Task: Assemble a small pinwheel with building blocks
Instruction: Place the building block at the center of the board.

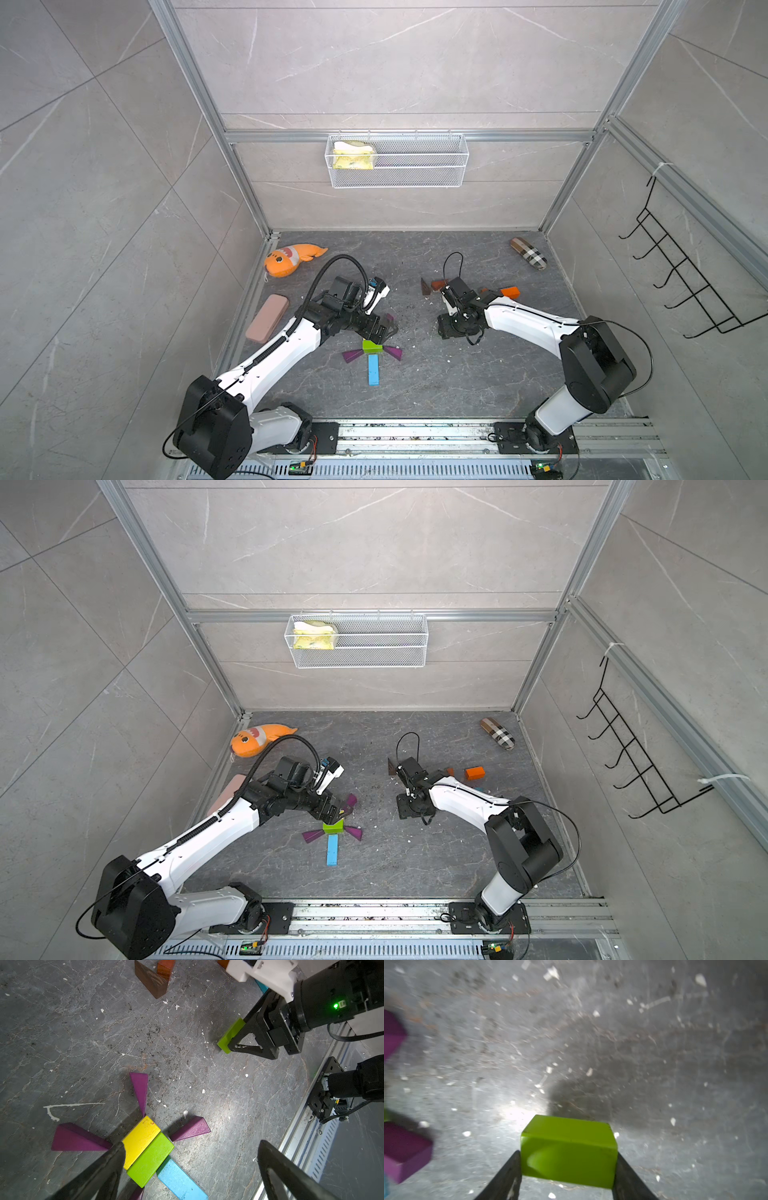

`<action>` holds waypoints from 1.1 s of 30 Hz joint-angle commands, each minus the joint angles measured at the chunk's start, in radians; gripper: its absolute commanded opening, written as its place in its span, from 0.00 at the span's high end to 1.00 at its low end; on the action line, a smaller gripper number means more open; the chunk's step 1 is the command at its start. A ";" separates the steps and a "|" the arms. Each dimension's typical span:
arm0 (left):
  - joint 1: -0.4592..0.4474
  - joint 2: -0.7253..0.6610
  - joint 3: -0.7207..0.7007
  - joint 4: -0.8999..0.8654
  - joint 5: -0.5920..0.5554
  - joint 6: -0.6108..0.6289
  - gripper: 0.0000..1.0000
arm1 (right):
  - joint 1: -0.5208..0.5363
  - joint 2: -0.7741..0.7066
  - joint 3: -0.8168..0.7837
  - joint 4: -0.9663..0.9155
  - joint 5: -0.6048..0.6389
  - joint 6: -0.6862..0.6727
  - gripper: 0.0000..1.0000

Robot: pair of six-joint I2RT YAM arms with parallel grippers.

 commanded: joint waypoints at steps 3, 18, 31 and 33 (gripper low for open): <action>0.002 -0.011 0.008 -0.011 -0.005 0.030 0.00 | 0.029 0.002 -0.010 -0.003 0.064 0.075 0.49; 0.002 -0.007 0.008 -0.013 -0.011 0.035 0.00 | 0.046 0.066 -0.008 0.038 0.032 0.147 0.46; 0.002 -0.011 0.007 -0.012 -0.010 0.034 0.00 | 0.046 0.081 -0.007 0.053 0.025 0.172 0.34; 0.001 -0.009 0.009 -0.012 -0.005 0.033 0.00 | 0.046 0.077 -0.007 0.052 0.029 0.171 0.31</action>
